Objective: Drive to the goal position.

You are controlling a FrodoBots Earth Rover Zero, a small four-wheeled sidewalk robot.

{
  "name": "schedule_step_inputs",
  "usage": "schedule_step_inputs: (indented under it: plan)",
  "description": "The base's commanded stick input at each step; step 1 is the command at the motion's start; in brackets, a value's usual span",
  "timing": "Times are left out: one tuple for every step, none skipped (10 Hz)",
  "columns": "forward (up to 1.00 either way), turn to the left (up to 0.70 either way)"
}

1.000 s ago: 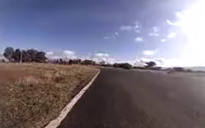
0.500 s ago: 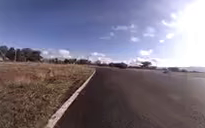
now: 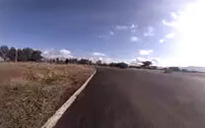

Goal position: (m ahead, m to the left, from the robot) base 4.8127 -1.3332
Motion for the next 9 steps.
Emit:
schedule_step_inputs:
  plan:
    - [0.45, 0.0]
    - [0.45, 0.0]
    - [0.45, 0.0]
    - [0.45, 0.0]
    - [0.45, 0.0]
    - [0.45, 0.0]
    - [0.45, 0.0]
    - [0.45, 0.0]
    - [0.45, 0.0]
